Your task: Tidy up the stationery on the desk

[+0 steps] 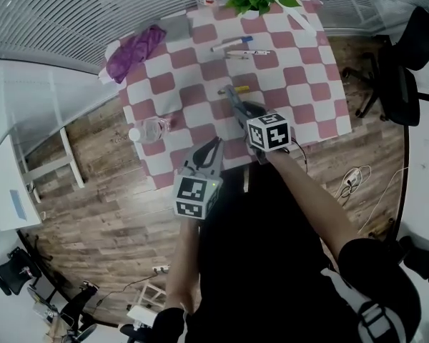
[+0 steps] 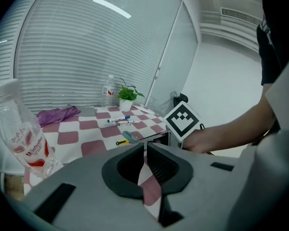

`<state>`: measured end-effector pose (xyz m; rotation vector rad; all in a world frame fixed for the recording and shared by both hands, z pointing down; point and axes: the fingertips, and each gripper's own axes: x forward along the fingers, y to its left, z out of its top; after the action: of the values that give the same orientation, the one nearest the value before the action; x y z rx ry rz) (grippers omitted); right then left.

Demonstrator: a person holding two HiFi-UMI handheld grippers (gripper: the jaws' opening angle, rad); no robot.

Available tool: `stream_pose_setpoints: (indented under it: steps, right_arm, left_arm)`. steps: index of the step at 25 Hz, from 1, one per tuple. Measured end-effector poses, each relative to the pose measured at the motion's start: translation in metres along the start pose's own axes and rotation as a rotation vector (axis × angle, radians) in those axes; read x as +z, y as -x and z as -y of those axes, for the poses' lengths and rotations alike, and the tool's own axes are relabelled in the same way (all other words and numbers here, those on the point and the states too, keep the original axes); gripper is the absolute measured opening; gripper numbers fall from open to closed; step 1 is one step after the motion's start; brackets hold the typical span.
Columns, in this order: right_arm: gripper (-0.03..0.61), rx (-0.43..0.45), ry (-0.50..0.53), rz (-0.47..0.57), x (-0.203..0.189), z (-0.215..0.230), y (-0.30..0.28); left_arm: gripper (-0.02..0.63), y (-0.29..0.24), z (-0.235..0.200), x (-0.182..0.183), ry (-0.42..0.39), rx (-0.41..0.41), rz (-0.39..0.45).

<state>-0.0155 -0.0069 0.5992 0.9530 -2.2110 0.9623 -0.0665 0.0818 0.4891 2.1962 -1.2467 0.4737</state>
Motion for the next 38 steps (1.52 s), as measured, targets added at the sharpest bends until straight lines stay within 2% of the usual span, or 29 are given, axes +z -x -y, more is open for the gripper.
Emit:
stream_pose_setpoints:
  steps: [6,21,28,38]
  right_arm:
    - [0.141,-0.013,-0.005,-0.028,-0.012,-0.006,-0.004]
    - [0.143,-0.143,-0.254,-0.022,-0.041,-0.018,-0.03]
    - [0.157,-0.158,-0.253,-0.029,-0.038,-0.018,-0.035]
    - [0.179,-0.111,-0.258,-0.003,-0.028,-0.014,-0.016]
  left_arm:
    - [0.035,-0.008,0.005,0.012,0.019,-0.02,0.021]
    - [0.035,0.013,0.003,0.004,0.041,-0.002,0.04]
    - [0.035,0.021,-0.002,0.0,0.057,0.021,0.038]
    - [0.035,0.016,0.001,0.007,0.058,0.016,0.056]
